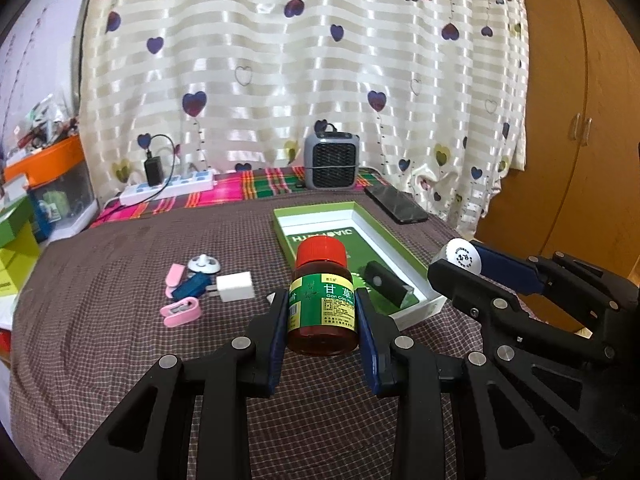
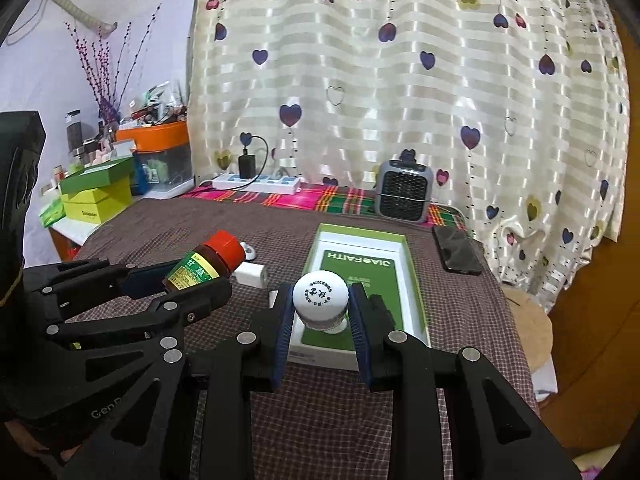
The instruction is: Organize rigid objects
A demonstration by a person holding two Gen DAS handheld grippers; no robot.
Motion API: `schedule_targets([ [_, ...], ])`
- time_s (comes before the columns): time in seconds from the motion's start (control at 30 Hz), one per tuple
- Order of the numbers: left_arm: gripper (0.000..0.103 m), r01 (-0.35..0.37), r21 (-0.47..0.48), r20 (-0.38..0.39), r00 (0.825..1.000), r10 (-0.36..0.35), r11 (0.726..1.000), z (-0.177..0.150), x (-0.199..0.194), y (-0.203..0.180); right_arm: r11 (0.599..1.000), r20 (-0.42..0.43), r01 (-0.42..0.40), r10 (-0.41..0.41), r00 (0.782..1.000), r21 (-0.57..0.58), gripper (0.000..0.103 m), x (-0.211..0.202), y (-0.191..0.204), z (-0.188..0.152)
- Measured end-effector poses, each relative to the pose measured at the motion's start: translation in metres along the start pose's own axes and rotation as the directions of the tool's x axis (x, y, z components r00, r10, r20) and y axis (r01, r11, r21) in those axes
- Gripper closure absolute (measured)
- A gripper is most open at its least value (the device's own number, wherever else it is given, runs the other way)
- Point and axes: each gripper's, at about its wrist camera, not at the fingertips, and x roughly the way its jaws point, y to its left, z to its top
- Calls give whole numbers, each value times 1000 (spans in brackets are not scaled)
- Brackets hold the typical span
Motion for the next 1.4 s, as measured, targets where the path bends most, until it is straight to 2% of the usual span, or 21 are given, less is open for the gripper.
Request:
schedule_targets([
  [0.67,72,58,21,-46,997,-57,998,5,40,-21,996,-48,85,-84,995,28,74,19,-37,-6],
  [1.4,72,65,9,-93,994,-64,998,5,71,-15,996,-102,85,-81,992,33,74,51,-46,-11],
])
